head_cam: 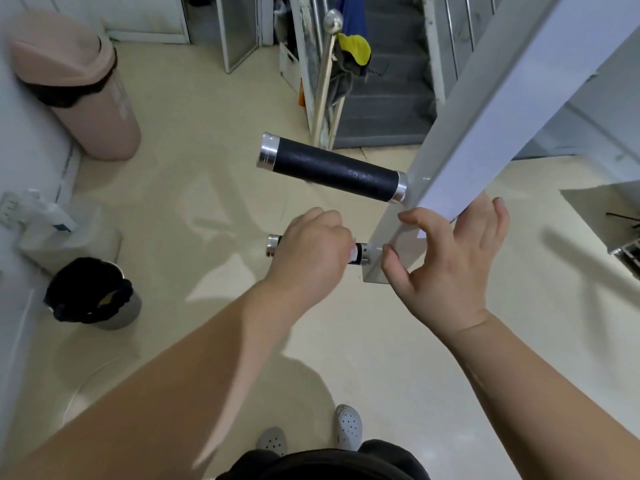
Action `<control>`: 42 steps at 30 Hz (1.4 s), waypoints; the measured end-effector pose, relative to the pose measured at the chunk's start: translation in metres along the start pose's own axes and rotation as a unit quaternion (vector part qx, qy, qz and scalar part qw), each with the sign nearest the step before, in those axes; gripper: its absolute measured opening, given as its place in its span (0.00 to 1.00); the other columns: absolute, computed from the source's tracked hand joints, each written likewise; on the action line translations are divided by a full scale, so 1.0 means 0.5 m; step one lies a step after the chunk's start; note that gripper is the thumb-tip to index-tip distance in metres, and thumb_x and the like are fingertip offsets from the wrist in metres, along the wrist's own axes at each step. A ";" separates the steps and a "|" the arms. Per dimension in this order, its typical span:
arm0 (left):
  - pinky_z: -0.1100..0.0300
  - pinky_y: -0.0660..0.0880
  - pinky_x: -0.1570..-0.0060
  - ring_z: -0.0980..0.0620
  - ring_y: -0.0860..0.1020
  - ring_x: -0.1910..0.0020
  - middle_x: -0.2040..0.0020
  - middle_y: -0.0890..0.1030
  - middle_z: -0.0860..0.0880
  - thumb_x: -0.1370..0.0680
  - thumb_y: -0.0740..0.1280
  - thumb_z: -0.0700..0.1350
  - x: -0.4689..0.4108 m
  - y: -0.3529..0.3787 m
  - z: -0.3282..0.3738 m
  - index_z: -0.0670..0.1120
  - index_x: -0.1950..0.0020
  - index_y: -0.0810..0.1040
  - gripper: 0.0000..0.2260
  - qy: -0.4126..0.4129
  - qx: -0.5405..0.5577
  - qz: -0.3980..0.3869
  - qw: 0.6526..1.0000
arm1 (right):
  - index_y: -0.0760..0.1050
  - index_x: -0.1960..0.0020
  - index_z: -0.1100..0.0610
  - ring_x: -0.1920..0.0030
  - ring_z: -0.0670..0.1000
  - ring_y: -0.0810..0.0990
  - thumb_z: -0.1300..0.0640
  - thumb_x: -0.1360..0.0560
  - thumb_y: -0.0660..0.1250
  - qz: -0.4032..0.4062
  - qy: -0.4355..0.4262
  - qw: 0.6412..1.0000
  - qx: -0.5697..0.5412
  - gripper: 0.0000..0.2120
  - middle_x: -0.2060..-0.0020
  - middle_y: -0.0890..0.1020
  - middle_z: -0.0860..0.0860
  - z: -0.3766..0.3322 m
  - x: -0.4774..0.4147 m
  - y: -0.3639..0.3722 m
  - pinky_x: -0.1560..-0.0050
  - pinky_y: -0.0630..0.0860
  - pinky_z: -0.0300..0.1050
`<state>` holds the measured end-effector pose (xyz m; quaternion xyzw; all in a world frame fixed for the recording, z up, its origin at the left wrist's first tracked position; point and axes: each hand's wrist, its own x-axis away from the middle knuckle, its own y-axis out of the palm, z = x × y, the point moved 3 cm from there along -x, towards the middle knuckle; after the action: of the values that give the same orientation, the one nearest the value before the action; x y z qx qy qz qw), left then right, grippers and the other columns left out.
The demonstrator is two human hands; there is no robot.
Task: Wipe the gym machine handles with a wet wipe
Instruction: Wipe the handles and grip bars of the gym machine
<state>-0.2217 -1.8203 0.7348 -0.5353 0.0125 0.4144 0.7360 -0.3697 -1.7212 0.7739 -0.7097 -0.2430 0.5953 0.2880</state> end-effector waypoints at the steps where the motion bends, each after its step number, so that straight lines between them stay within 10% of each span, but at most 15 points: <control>1: 0.54 0.75 0.64 0.42 0.74 0.65 0.67 0.75 0.47 0.25 0.63 0.46 -0.001 -0.001 -0.007 0.44 0.65 0.84 0.14 0.001 -0.006 -0.008 1.000 | 0.69 0.41 0.47 0.35 0.61 0.68 0.50 0.32 0.74 -0.003 -0.002 1.000 0.002 0.22 0.45 0.76 0.66 0.002 0.000 -0.001 0.27 0.58 0.69; 8: 0.58 0.61 0.65 0.47 0.70 0.67 0.70 0.71 0.49 0.22 0.68 0.44 0.033 -0.086 -0.104 0.45 0.68 0.80 0.14 -0.144 -0.043 -0.016 0.988 | 0.70 0.41 0.47 0.33 0.61 0.67 0.50 0.31 0.74 -0.005 -0.007 1.000 -0.006 0.22 0.44 0.76 0.66 0.001 0.002 -0.004 0.28 0.59 0.70; 14: 0.51 0.76 0.55 0.41 0.76 0.57 0.61 0.77 0.46 0.23 0.65 0.44 -0.002 0.004 0.012 0.44 0.57 0.85 0.10 -0.039 0.043 -0.053 0.997 | 0.70 0.42 0.47 0.33 0.61 0.67 0.49 0.32 0.73 -0.005 -0.003 1.000 -0.007 0.21 0.45 0.77 0.66 -0.001 0.003 -0.004 0.29 0.60 0.70; 42: 0.53 0.76 0.58 0.45 0.78 0.61 0.61 0.81 0.48 0.21 0.66 0.47 -0.011 -0.024 -0.038 0.44 0.56 0.86 0.11 0.048 0.046 -0.057 0.996 | 0.70 0.41 0.47 0.33 0.61 0.68 0.50 0.31 0.74 -0.003 -0.007 1.000 0.005 0.22 0.43 0.77 0.66 0.005 -0.007 0.002 0.26 0.58 0.68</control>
<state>-0.2095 -1.8399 0.7386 -0.5202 0.0359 0.3443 0.7807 -0.3726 -1.7240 0.7757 -0.7034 -0.2445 0.6004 0.2915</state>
